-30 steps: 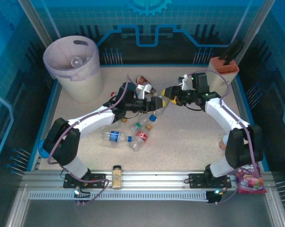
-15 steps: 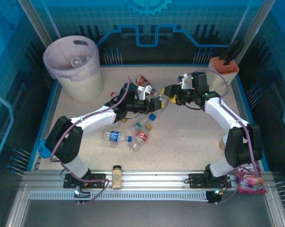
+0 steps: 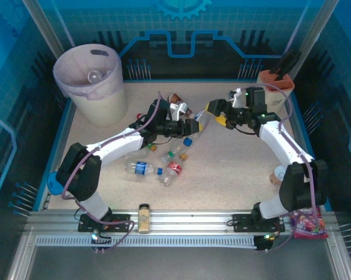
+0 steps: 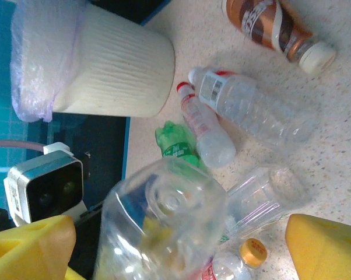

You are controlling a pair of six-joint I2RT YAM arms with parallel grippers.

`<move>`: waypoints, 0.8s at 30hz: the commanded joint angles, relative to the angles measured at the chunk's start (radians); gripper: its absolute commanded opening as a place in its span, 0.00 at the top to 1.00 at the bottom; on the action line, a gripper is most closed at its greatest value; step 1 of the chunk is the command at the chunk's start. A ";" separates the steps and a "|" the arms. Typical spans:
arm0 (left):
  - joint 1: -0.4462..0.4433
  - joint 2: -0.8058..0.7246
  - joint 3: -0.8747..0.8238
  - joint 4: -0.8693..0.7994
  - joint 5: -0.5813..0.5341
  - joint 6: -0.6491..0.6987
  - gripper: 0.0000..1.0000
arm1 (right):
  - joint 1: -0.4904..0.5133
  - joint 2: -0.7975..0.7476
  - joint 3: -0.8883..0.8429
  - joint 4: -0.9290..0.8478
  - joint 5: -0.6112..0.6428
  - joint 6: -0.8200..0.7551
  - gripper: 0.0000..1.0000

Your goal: Put the plastic bottles in the bin

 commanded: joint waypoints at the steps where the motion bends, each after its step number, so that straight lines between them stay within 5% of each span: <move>1: 0.021 -0.013 0.087 -0.112 -0.022 0.085 0.53 | -0.036 -0.062 0.004 -0.075 0.007 -0.042 0.04; 9: 0.121 -0.037 0.346 -0.452 -0.092 0.303 0.67 | -0.047 -0.143 -0.079 -0.215 0.070 -0.138 0.04; 16: 0.293 -0.054 0.606 -0.696 -0.227 0.482 1.00 | -0.030 -0.174 -0.144 -0.292 0.117 -0.197 0.05; 24: 0.571 0.021 0.830 -0.776 -0.309 0.522 1.00 | 0.029 -0.175 -0.162 -0.288 0.166 -0.196 0.05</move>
